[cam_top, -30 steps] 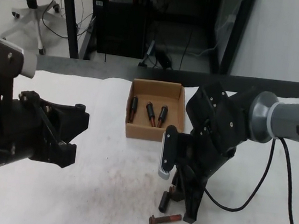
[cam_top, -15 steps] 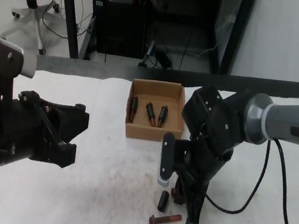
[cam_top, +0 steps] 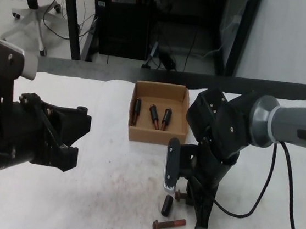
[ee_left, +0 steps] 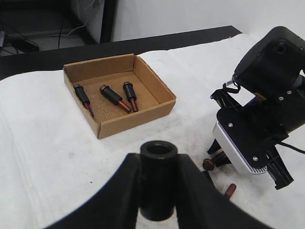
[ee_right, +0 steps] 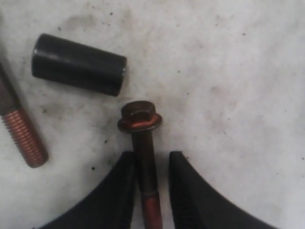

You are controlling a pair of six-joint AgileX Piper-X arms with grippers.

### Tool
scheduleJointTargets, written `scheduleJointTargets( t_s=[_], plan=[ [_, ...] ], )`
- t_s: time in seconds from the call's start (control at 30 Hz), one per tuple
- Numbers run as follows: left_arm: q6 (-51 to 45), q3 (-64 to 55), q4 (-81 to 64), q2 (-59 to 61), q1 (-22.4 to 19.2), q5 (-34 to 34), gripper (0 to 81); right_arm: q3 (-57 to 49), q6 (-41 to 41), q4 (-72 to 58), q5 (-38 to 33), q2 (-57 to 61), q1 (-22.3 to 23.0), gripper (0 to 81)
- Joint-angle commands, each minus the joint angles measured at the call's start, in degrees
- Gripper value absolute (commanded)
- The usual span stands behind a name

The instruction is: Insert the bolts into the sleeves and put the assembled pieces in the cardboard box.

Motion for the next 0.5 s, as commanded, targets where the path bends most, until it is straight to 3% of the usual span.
scheduleJointTargets(
  t_s=[0.0, 0.47],
  plan=[
    [0.04, -0.12, -0.42, -0.52, 0.03, -0.28, 0.0, 0.13, -0.68, 1.19, -1.44, 0.26, -0.02, 23.7],
    [0.04, -0.12, -0.42, -0.52, 0.03, -0.28, 0.0, 0.13, -0.68, -1.43, -3.83, 0.26, 3.28, 23.7]
  ],
)
